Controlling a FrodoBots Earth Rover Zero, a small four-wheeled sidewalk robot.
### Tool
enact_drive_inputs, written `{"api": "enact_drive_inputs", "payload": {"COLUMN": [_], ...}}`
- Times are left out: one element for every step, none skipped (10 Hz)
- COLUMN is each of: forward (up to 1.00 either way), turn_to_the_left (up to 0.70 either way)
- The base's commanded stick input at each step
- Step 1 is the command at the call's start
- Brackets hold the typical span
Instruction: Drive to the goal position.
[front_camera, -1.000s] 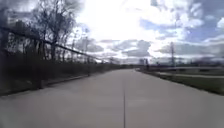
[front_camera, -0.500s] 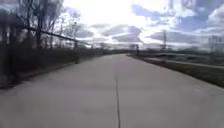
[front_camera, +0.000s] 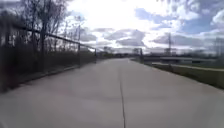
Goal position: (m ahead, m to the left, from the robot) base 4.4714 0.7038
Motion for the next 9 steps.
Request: {"api": "enact_drive_inputs", "payload": {"forward": [1.0,1.0,1.0,1.0,1.0,1.0,1.0,1.0,1.0], "turn_to_the_left": [-0.01,-0.08,-0.16,-0.23,-0.31,-0.38,-0.4,-0.4,-0.4]}}
